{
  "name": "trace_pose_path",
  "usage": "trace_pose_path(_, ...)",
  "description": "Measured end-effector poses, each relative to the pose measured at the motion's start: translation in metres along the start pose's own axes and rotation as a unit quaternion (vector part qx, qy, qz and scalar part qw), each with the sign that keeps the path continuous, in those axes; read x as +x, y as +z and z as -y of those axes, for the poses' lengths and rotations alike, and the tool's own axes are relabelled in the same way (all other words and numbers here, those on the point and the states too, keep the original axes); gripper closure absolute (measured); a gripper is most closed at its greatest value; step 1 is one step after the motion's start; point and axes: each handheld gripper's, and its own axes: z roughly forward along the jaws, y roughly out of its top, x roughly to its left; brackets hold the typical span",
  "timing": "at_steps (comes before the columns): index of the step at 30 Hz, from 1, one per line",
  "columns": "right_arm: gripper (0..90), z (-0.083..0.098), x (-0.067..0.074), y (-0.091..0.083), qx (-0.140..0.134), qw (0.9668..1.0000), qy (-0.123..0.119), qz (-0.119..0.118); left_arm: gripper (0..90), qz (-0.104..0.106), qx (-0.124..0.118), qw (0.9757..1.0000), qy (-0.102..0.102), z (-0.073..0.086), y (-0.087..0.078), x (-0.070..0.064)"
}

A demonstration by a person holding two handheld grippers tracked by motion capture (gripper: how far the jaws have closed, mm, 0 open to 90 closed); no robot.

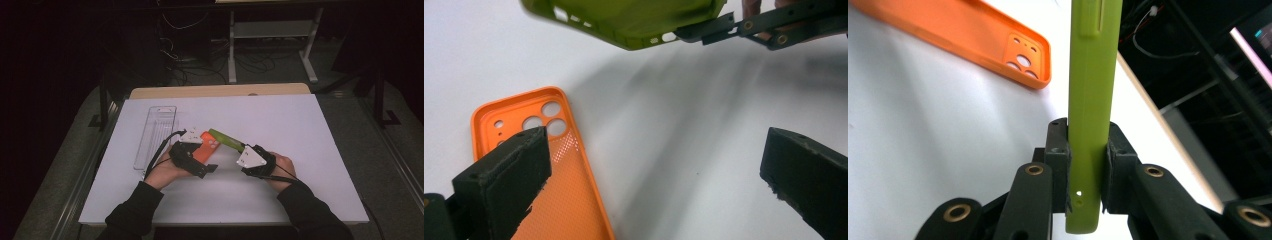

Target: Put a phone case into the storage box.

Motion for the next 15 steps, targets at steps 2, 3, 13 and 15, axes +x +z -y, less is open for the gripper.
trace_pose_path(2,75.6,0.001,-0.004,0.000,0.004,0.9996,0.026,-0.015,0.0,-0.002,0.006,1.0000,0.005,0.000,-0.001,0.001)
trace_pose_path(3,75.6,0.002,-0.006,0.000,0.005,0.9991,0.037,-0.022,0.0,-0.005,0.004,1.0000,0.004,0.000,-0.001,0.001)
trace_pose_path(13,75.6,0.006,-0.022,-0.003,0.008,0.9827,0.165,-0.084,0.0,-0.017,-0.007,0.9998,0.001,0.000,-0.001,0.001)
trace_pose_path(15,75.6,0.006,-0.022,-0.003,0.010,0.9815,0.170,-0.088,0.0,-0.020,-0.011,0.9997,-0.001,0.000,-0.001,0.002)
